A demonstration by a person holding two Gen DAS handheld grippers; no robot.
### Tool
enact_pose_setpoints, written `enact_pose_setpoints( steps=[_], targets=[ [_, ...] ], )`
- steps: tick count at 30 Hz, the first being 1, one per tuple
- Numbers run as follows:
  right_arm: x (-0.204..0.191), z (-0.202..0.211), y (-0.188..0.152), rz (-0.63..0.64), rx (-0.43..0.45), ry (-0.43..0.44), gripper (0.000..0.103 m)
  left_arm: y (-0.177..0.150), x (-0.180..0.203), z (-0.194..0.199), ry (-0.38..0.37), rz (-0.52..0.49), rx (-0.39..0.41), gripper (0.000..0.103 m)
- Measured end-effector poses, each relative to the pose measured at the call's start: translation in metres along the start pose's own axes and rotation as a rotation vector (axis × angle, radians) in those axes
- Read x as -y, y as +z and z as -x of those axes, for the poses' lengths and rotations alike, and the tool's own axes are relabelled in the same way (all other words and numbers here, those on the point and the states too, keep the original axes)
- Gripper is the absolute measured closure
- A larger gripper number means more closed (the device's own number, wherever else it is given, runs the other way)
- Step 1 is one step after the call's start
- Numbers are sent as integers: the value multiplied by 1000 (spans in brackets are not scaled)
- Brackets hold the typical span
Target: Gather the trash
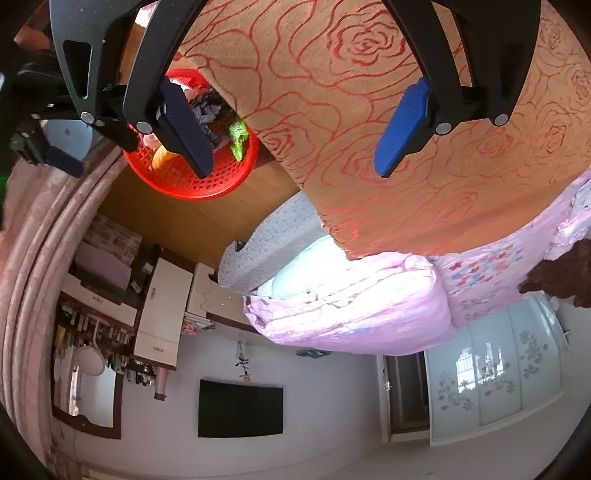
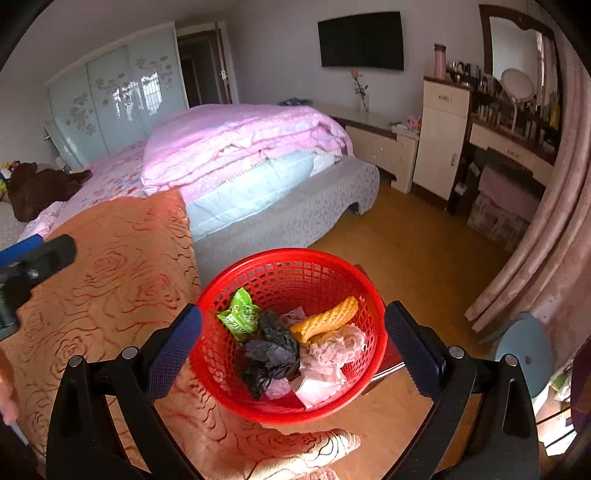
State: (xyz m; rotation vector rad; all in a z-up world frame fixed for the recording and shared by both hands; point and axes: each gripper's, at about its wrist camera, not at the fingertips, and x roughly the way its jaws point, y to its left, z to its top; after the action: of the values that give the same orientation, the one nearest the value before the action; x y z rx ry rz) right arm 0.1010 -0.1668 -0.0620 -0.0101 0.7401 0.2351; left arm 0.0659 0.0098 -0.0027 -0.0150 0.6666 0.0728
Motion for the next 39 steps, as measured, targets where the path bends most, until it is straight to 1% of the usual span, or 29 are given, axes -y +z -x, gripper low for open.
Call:
enact_pose_setpoints(
  steps=[3,7,11,15,24,39],
  targets=[
    [-3,20,-4,2,26,-9,7,-5,-3,6,12,-8,10,17],
    [-5,37,-10,-6,42,-1,7,-12,-7,11,5,0,6,16],
    [-7,51,-16,-26,38,21,7,-19,-7,14,4,-7,-1,15],
    [-9,63,-22,-34,49,16,7,-23,-5,20,-8,-12,6,14],
    [-6,67,-22,-52,57,6,7,-26,3,30,-11,-35,34,12],
    [-6,65,-22,-56,43,1,7,-29,7,28,-1,-50,20,12]
  ],
)
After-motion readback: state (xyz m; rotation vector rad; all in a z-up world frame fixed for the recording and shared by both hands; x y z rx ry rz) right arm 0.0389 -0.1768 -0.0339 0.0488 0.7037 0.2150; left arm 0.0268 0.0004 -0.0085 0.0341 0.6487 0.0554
